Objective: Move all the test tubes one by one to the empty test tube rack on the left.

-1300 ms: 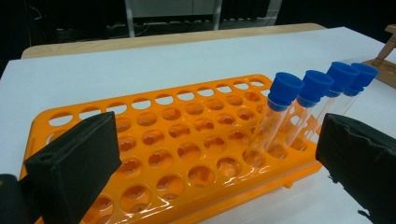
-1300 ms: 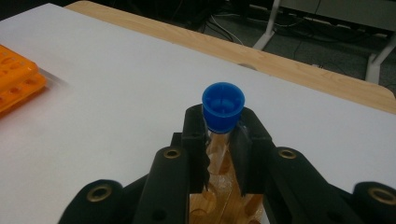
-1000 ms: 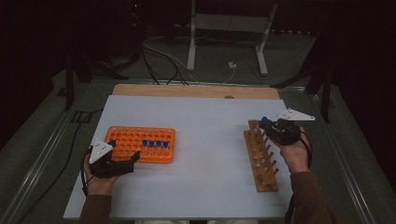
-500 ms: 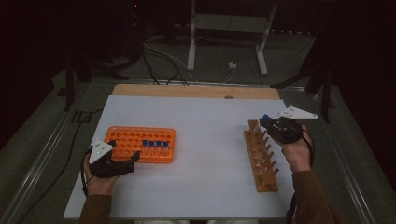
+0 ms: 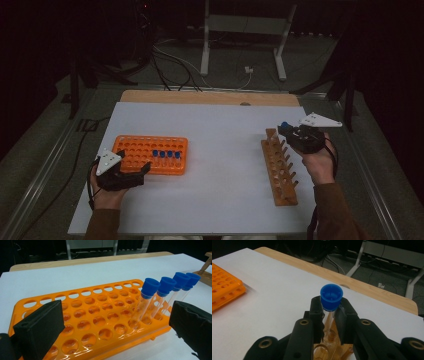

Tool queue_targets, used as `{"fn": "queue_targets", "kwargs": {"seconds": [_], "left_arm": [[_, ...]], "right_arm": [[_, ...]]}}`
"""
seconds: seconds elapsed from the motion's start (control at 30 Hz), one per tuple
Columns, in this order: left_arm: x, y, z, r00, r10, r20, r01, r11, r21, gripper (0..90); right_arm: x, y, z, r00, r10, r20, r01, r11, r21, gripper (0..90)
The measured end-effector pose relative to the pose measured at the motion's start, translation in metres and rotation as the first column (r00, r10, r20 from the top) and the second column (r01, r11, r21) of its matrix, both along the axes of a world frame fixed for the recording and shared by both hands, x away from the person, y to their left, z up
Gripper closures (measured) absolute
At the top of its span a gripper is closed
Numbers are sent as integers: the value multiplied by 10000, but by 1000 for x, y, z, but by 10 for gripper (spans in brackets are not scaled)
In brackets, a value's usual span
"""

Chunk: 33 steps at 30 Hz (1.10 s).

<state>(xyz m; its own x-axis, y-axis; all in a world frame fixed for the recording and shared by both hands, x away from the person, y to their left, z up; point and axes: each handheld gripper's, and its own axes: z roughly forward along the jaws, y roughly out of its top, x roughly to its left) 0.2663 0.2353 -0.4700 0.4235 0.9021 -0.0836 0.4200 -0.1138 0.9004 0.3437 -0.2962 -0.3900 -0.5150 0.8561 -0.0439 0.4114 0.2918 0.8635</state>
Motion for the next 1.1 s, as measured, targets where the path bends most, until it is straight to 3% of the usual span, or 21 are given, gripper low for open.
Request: {"fn": "queue_targets", "kwargs": {"seconds": [0.6,1.1], "left_arm": [[-1,-1,4,9999,-63,142,64,10000,-76,6],[-2,-15,17,9978,-516,416,519,9986,-42,7]], "right_arm": [[-2,11,0,9993,379,-44,-378,9992,120,768],[-4,27,-2,9957,915,-158,-913,9957,164,768]]}}
